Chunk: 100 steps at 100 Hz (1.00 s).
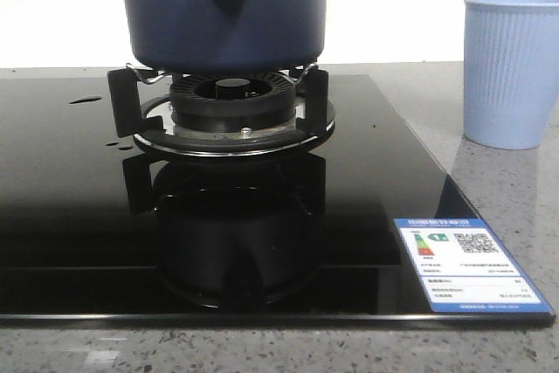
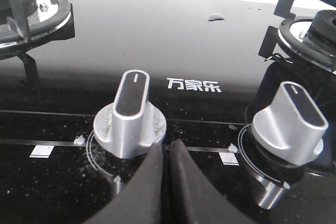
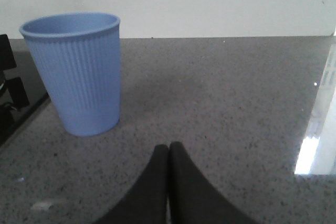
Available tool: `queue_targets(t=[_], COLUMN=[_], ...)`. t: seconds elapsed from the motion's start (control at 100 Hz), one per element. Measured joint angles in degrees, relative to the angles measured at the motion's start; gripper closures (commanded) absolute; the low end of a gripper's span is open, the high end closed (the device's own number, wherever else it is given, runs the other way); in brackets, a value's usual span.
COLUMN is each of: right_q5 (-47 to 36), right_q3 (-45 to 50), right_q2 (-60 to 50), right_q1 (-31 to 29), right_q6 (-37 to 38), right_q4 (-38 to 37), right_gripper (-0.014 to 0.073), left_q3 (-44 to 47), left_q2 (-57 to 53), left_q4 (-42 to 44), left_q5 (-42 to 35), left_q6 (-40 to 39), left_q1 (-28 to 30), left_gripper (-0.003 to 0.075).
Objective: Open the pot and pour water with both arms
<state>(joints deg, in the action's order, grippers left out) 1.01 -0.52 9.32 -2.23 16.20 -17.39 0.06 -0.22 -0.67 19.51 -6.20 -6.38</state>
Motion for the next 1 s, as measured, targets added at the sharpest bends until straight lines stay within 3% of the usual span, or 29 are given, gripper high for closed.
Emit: queue_targets(t=[0.19, 0.52, 1.0], right_q5=[3.2, 17.7, 18.1], right_q3=[1.1, 1.0, 1.0], right_q2=[-5.5, -9.9, -9.9], right_q1=[-1.9, -2.3, -2.3], right_q6=[-1.1, -1.2, -1.2], right_q4=[1.2, 3.5, 3.6], right_gripper=[0.0664, 0.0664, 0.0664], left_q3=[0.0, 0.0, 0.0], left_q2=[0.0, 0.0, 0.0], left_q4=[-0.1, -0.1, -0.1], left_q5=[0.0, 0.0, 0.0], left_q6=[0.0, 0.0, 0.0], left_q1=[0.0, 0.0, 0.0], left_gripper=[0.0739, 0.0739, 0.0739])
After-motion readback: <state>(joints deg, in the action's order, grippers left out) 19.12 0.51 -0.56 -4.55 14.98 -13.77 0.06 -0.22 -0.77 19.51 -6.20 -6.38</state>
